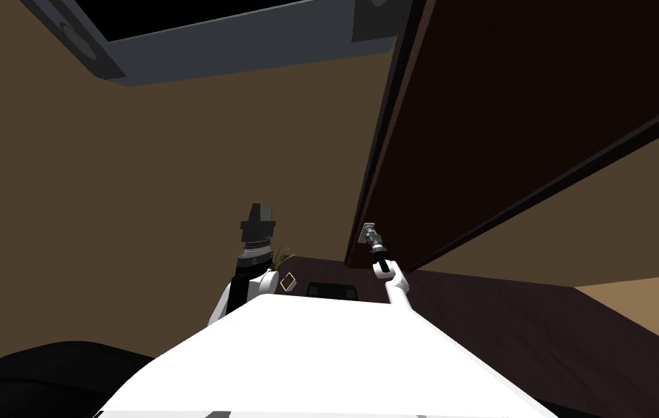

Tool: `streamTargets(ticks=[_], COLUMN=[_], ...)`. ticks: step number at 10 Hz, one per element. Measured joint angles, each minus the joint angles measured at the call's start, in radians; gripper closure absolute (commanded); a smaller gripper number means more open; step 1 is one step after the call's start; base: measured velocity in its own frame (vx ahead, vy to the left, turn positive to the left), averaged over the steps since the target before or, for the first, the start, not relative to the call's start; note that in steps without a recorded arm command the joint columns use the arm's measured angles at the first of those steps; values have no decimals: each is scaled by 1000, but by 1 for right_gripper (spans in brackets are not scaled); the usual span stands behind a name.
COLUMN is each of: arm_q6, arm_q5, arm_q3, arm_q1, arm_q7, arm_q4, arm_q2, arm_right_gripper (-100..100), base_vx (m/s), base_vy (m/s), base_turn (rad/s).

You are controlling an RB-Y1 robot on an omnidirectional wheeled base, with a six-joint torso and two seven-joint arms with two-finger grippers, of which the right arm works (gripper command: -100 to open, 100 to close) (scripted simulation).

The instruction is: Pull the door open

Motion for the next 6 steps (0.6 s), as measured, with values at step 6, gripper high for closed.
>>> streamTargets(ticks=[6], arm_q6=[-3], arm_q5=[-167], arm_q3=[38], arm_q1=[-6], arm_q7=[-125], arm_q4=[3], arm_q2=[-23], arm_right_gripper=[100], base_vx=[-94], base_vy=[-24], base_turn=[69])
